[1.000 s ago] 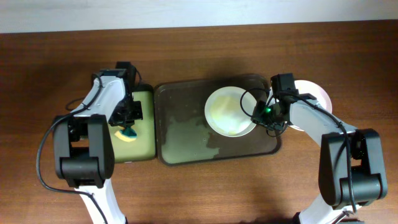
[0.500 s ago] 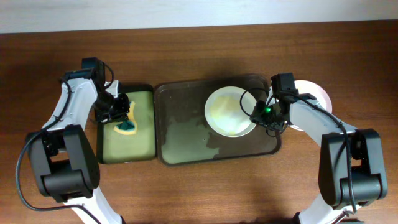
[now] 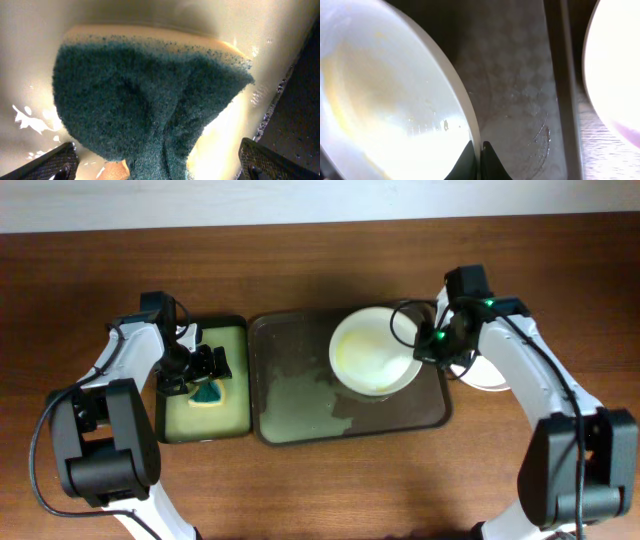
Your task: Clean dirty plates on tray and stack at the side
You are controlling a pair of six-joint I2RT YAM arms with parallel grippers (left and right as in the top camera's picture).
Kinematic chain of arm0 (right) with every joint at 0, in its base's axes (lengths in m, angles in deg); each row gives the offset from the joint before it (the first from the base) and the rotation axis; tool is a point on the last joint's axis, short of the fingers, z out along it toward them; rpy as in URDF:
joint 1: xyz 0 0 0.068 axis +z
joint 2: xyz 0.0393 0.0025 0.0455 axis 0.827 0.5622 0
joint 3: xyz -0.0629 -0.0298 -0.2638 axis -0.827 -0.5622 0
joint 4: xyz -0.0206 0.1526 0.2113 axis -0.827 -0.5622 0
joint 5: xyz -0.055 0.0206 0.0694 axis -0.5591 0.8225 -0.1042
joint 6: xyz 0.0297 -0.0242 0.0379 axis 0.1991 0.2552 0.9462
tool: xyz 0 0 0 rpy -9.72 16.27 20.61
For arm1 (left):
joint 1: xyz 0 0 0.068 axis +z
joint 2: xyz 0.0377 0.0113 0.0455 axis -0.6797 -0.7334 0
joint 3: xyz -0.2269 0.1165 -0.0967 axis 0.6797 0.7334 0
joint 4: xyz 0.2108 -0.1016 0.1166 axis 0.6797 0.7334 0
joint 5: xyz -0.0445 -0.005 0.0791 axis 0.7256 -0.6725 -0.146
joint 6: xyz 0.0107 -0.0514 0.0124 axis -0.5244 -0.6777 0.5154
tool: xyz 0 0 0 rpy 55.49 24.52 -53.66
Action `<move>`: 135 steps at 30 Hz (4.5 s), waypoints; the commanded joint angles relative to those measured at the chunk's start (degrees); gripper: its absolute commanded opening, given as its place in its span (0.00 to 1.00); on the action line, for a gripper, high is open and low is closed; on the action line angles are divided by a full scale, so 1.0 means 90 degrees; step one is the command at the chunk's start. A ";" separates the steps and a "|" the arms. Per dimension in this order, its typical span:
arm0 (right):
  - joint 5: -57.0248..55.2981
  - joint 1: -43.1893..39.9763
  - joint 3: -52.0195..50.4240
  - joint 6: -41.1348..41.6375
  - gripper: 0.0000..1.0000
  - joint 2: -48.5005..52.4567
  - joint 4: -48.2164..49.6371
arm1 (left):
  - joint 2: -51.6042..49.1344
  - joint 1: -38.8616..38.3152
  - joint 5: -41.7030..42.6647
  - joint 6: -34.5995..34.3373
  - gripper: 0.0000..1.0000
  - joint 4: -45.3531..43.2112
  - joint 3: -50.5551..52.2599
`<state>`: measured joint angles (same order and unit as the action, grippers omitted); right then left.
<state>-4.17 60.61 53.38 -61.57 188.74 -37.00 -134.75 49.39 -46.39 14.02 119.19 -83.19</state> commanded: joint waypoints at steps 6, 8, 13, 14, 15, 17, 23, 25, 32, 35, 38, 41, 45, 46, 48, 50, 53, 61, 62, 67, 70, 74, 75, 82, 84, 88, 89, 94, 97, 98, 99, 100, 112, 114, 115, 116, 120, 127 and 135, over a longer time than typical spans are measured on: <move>-0.2246 0.1382 0.0806 -0.0282 0.04 -0.1149 -0.1362 | 0.0119 0.0010 0.0053 0.0056 1.00 0.0010 0.0061; -0.3466 0.2368 0.0806 -0.0039 0.04 -0.1192 -0.1362 | 0.0119 0.0010 0.0053 0.0056 1.00 0.0010 0.0061; -0.7541 0.5574 0.0804 0.0194 0.04 -0.1178 -0.0814 | 0.0119 0.0010 0.0051 0.0056 0.99 0.0007 0.0061; -0.8340 0.5977 0.0804 0.0177 0.04 -0.1139 -0.0699 | 0.0119 0.0010 0.0051 0.0056 0.99 0.0010 0.0061; -0.9163 0.6261 0.0804 -0.0007 0.04 -0.1066 -0.0634 | 0.0119 0.0010 0.0053 0.0056 0.99 0.0010 0.0061; -1.0826 0.6611 0.0804 -0.0563 0.04 -0.0831 -0.0474 | 0.0119 0.0010 0.0053 0.0056 0.99 0.0010 0.0061; -1.1664 0.6802 0.0804 -0.1948 0.04 -0.0658 0.0459 | 0.0119 0.0010 0.0053 0.0056 0.99 0.0010 0.0061; -1.1480 0.6708 0.0804 -0.1787 0.04 -0.0658 0.0772 | 0.0119 0.0010 0.0051 0.0056 0.99 0.0010 0.0061; -1.0236 0.6569 0.0804 -0.1282 0.04 -0.0653 0.0602 | 0.0119 0.0010 0.0051 0.0056 1.00 0.0010 0.0061; -0.9525 0.6302 0.0801 -0.0979 0.04 -0.0653 0.0340 | 0.0119 0.0010 0.0053 0.0056 1.00 0.0010 0.0061; -0.7062 0.5243 0.0801 -0.0622 0.09 -0.0653 0.0282 | 0.0119 0.0010 0.0051 0.0056 0.99 0.0010 0.0061; -0.3184 0.3167 0.0801 -0.0155 0.04 -0.0653 0.0051 | 0.0119 0.0010 0.0053 0.0056 0.99 0.0010 0.0061; -0.0168 0.0061 0.0801 -0.0189 0.04 -0.0653 -0.0442 | 0.0119 0.0010 0.0053 0.0056 0.99 0.0010 0.0061; 0.0282 -0.0780 0.0801 -0.0209 0.15 -0.0651 -0.0699 | 0.0119 0.0010 0.0053 0.0056 0.99 0.0010 0.0061; 0.0410 -0.1603 0.0729 -0.0396 0.52 -0.0651 -0.1297 | 0.0119 0.0010 0.0053 0.0056 0.99 0.0010 0.0061; 0.0401 -0.1547 0.0272 -0.0743 0.56 -0.0651 -0.1258 | 0.0119 0.0010 0.0053 0.0056 0.99 0.0007 0.0061; 0.0406 -0.0848 -0.0937 -0.0811 0.56 -0.0641 0.0005 | 0.0119 0.0010 0.0053 0.0056 0.99 0.0007 0.0061; 0.0253 0.0891 -0.1860 -0.0777 0.48 0.0024 0.2195 | 0.0119 0.0010 0.0053 0.0056 0.99 0.0007 0.0061; 0.0102 0.0886 -0.1875 -0.0782 0.48 0.0087 0.2142 | 0.0119 0.0010 0.0053 0.0056 0.99 0.0007 0.0061; 0.0085 0.0886 -0.1974 -0.0658 0.29 0.0182 0.2152 | 0.0119 0.0010 0.0053 0.0056 0.99 0.0010 0.0061; 0.0058 0.0886 -0.2004 -0.0636 0.18 0.0182 0.2154 | 0.0119 0.0010 0.0053 0.0056 0.99 0.0010 0.0061; 0.0078 0.0872 -0.2130 -0.0340 0.04 0.0141 0.2487 | 0.0119 0.0010 0.0053 0.0056 0.99 0.0007 0.0061; 0.0289 0.0811 -0.1809 -0.0304 0.04 -0.0046 0.2324 | 0.0119 0.0010 0.0053 0.0056 0.99 0.0007 0.0061; -0.2186 0.1156 0.1100 -0.0588 0.04 -0.2761 -0.0559 | 0.0119 0.0010 0.0056 0.0053 0.99 0.0005 0.0061; -0.3514 0.1955 0.1100 -0.0488 0.04 -0.2994 -0.0775 | 0.0119 0.0010 0.0053 0.0056 0.99 -0.0012 0.0061; -0.7711 0.4354 0.1066 0.0573 0.04 -0.1525 -0.1724 | 0.0119 0.0010 0.0053 0.0056 1.00 -0.0012 0.0061; -0.8701 0.5173 0.1064 0.0821 0.04 -0.0512 -0.1936 | 0.0119 0.0010 0.0053 0.0056 0.99 -0.0012 0.0061; -1.1574 0.6336 0.1066 0.0962 0.04 0.1775 -0.2152 | 0.0119 0.0010 0.0053 0.0056 1.00 -0.0012 0.0061; -1.0465 0.5841 0.1066 0.1358 0.04 0.1421 -0.2171 | 0.0119 0.0010 0.0053 0.0056 0.99 -0.0012 0.0061; -0.9998 0.5564 0.1066 0.1370 0.04 0.1224 -0.2166 | 0.0119 0.0010 0.0053 0.0056 1.00 -0.0015 0.0061; -0.9214 0.5071 0.1076 0.1370 0.04 0.0911 -0.2135 | 0.0119 0.0010 0.0053 0.0056 0.99 -0.0015 0.0061; -0.8281 0.4456 0.1115 0.1367 0.04 0.0578 -0.2057 | 0.0119 0.0010 0.0053 0.0056 0.99 -0.0015 0.0061; -0.0425 -0.4391 0.1037 -0.0357 0.04 -0.0034 -0.0894 | 0.0119 0.0010 0.0056 0.0053 0.99 -0.0015 0.0061; -0.0406 -0.4471 0.1027 -0.0359 0.04 0.0185 -0.0833 | 0.0119 0.0010 0.0056 0.0053 0.99 -0.0015 0.0061; -0.0408 -0.4362 0.1027 -0.0362 0.04 0.0262 -0.0821 | 0.0119 0.0010 0.0056 0.0053 0.99 -0.0015 0.0061; -0.0427 -0.4209 0.1027 -0.0362 0.04 0.0350 -0.0804 | 0.0119 0.0010 0.0053 0.0053 0.99 -0.0015 0.0061; -0.0794 -0.3555 0.1027 -0.0403 0.04 0.0648 -0.0797 | 0.0119 0.0010 0.0053 0.0053 0.99 -0.0015 0.0061; 0.0032 -0.3315 0.1025 -0.0423 0.93 0.0682 -0.1027 | 0.0119 0.0010 0.0053 0.0056 0.99 -0.0015 0.0061; -0.0357 -0.0500 0.1022 -0.1222 1.00 0.0682 -0.1137 | 0.0124 -0.0005 0.0053 0.0165 0.99 -0.0034 0.0012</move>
<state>-3.31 51.52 63.00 -71.67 194.67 -47.05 -134.62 49.33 -46.39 14.02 118.99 -82.92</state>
